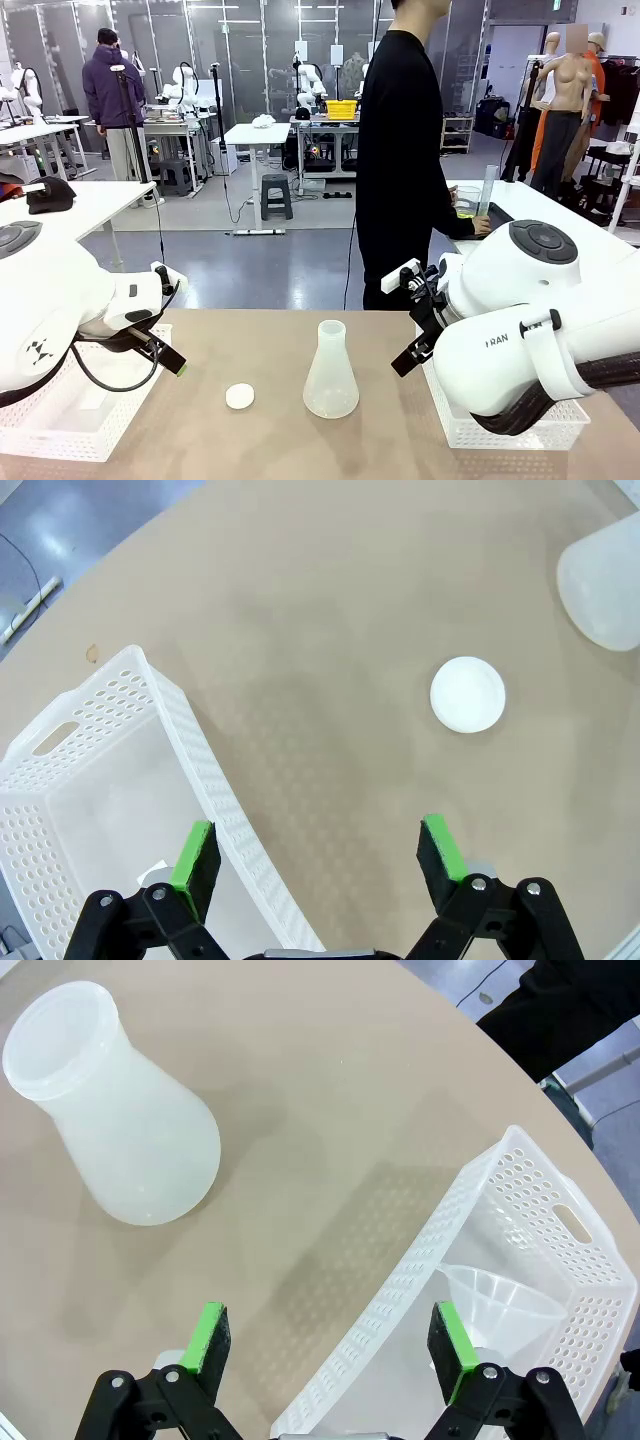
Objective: Prepare the solutions needed for the experiment.
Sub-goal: Pick up the Plastic Funnel and insert it into the Big flask.
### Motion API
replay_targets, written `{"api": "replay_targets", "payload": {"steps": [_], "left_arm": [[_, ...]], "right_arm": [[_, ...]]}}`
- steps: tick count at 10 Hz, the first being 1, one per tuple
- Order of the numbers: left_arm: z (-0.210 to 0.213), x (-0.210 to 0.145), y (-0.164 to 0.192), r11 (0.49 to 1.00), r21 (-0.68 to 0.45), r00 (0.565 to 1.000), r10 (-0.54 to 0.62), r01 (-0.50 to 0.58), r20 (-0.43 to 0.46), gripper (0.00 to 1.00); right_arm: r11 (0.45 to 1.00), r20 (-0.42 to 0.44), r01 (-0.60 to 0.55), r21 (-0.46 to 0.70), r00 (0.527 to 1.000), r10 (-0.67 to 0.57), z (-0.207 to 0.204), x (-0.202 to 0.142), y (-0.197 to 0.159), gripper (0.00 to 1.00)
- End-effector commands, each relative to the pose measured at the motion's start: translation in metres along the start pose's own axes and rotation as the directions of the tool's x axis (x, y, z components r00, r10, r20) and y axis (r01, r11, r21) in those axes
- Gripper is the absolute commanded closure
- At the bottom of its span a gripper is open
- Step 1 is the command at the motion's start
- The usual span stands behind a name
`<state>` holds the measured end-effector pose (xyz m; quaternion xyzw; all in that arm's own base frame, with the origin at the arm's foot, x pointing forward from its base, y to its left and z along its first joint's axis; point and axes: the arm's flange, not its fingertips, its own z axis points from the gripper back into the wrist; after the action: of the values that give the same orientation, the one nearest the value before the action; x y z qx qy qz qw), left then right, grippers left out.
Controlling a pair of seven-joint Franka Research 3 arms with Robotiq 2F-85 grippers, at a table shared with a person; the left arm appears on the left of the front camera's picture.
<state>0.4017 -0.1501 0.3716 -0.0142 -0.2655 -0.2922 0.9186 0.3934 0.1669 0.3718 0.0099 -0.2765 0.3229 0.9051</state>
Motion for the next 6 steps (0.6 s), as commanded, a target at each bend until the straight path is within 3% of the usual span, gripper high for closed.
{"api": "replay_targets", "payload": {"steps": [1,4,5,6], "left_arm": [[0.0,0.0,0.0,1.0,0.0,1.0,0.0,0.0,0.0,0.0],[0.0,0.0,0.0,1.0,0.0,1.0,0.0,0.0,0.0,0.0],[0.001,0.0,0.009,0.989,-0.15,1.0,0.009,-0.006,0.019,0.0],[0.002,0.002,0.029,0.96,-0.274,0.996,0.077,-0.062,0.043,0.0]], "right_arm": [[1.0,0.0,0.002,0.0,1.0,-0.002,0.0,0.0,0.0,0.0],[1.0,0.0,0.002,0.0,1.0,-0.002,0.0,0.0,0.0,0.0],[1.0,0.0,0.0,0.0,1.0,0.0,0.0,0.0,0.0,0.0],[0.985,0.054,0.155,0.082,0.986,-0.16,0.011,0.001,-0.016,0.0]]}}
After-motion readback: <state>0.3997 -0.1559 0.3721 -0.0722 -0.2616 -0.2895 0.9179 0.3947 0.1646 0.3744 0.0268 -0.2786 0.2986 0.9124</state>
